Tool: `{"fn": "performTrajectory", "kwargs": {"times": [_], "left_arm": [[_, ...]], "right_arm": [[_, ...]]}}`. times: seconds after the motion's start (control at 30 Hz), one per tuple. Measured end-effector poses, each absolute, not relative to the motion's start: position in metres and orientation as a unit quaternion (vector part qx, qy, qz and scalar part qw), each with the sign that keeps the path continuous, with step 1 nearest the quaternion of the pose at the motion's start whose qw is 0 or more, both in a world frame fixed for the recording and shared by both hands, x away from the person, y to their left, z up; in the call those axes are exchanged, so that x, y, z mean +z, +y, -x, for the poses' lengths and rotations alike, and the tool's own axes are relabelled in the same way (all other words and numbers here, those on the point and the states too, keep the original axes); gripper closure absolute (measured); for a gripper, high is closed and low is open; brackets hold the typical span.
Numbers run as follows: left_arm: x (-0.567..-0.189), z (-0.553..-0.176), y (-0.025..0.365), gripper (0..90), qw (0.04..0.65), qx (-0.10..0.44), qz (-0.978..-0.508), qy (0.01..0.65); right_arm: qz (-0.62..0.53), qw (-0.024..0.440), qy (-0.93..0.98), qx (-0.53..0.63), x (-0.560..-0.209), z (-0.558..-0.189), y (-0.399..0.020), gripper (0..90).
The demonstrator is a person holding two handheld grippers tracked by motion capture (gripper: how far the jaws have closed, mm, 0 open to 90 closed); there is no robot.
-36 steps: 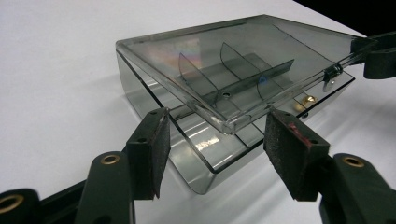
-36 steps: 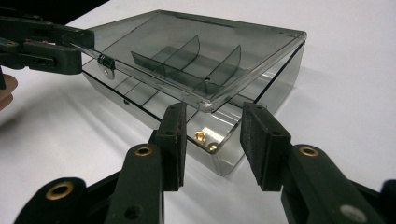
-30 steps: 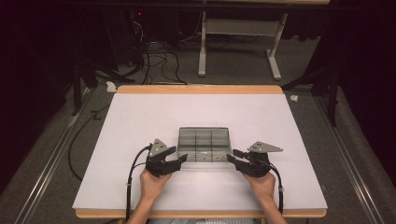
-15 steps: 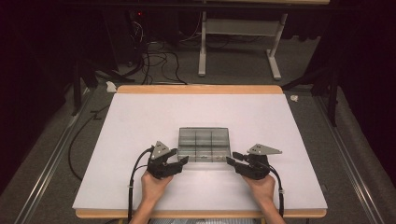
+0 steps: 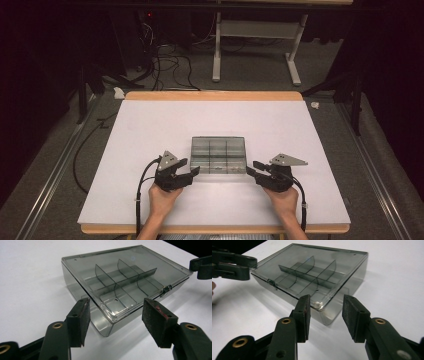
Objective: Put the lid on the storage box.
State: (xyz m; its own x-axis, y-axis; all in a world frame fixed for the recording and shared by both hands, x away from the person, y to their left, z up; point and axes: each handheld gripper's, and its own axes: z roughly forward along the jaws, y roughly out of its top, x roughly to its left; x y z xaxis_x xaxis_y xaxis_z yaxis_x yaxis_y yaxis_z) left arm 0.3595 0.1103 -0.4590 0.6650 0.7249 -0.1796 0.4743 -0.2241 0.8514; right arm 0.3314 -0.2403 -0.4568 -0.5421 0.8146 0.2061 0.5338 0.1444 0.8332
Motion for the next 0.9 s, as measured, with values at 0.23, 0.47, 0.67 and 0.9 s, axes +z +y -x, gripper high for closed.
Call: {"fn": "performTrajectory", "kwargs": {"times": [0.23, 0.47, 0.67, 0.9], "left_arm": [[-0.455, -0.362, 0.123, 39.3, 0.487, 0.139, -0.763, 0.401], [-0.457, -0.365, 0.139, 39.2, 0.485, 0.151, -0.753, 0.418], [-0.457, -0.368, 0.151, 39.2, 0.476, 0.161, -0.749, 0.432], [-0.460, -0.375, 0.161, 37.9, 0.456, 0.164, -0.751, 0.450]], "right_arm": [[-0.475, 0.164, 0.726, 0.469, -0.455, -0.332, -0.257, 57.6], [-0.491, 0.186, 0.716, 0.459, -0.454, -0.332, -0.271, 56.0], [-0.504, 0.196, 0.708, 0.453, -0.454, -0.331, -0.281, 55.7], [-0.517, 0.200, 0.706, 0.441, -0.456, -0.334, -0.290, 54.6]]}}
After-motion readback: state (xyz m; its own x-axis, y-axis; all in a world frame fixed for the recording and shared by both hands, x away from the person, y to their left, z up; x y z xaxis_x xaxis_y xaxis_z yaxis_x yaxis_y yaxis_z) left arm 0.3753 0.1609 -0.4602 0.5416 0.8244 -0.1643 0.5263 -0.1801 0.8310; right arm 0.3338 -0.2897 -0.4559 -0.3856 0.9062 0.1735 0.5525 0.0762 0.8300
